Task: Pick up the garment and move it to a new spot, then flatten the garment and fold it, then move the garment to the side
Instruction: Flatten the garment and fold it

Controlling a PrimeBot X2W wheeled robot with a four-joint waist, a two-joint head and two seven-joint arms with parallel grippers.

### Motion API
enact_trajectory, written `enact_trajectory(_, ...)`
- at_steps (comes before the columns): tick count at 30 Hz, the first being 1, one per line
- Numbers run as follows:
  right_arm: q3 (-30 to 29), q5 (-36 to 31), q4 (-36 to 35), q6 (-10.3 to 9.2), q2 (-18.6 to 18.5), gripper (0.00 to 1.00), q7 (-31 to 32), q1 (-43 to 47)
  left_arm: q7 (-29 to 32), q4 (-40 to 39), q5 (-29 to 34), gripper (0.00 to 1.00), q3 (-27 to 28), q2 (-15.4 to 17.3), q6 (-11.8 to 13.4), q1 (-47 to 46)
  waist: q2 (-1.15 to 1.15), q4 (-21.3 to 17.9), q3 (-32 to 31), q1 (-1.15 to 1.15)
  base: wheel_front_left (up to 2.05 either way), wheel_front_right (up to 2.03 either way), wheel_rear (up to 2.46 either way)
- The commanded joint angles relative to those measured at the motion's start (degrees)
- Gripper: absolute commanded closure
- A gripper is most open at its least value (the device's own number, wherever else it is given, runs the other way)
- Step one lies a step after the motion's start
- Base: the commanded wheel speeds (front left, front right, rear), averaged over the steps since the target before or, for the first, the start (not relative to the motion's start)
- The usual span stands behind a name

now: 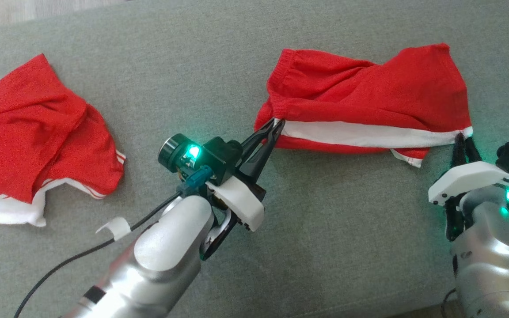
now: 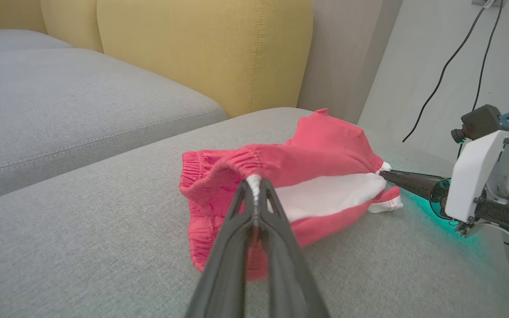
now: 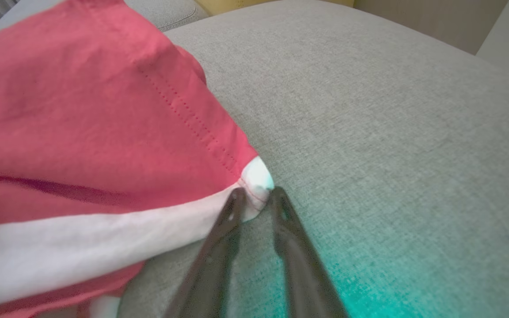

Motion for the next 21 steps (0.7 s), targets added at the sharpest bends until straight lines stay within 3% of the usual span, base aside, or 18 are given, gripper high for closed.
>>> enact_trajectory(1, 0.85, -0.73, -0.56, -0.04, -0.25, 1.0, -0.74, -1.6, -0.1, -1.86, -0.35, 1.0, 1.37, 0.99, 0.2, -1.21, 0.0, -0.05, -0.33, 0.0, 0.0, 0.0, 0.0)
enact_trajectory(6, 2.57, 0.93, -0.77, -0.04, -0.25, 1.0, -1.18, -1.97, -0.98, -1.42, -0.95, 1.0, 1.76, 1.62, 0.65, -0.24, 0.0, -0.38, -2.19, 0.0, 0.0, 0.0, 0.0)
enact_trajectory(11, 8.69, 8.03, -4.98, -0.04, -0.25, 1.0, -1.26, -0.54, -1.68, -1.42, -1.86, 1.0, 2.6, 2.67, 1.32, 1.0, 0.0, -1.26, -4.78, 0.0, 0.0, 0.0, 0.0)
enact_trajectory(16, 16.36, 14.99, -12.11, -0.04, -0.25, 1.0, -1.11, 2.69, -1.99, -2.03, -2.93, 1.0, 3.86, 4.06, 1.95, 1.67, 0.0, -2.08, -7.85, 0.0, 0.0, 0.0, 0.0)
enact_trajectory(21, 21.95, 19.16, -23.42, -0.04, -0.25, 1.0, 3.26, 5.13, -1.55, -3.48, -3.71, 1.0, 5.7, 5.96, 2.47, 0.11, 0.0, -2.6, -10.47, 0.0, 0.0, 0.0, 0.0)
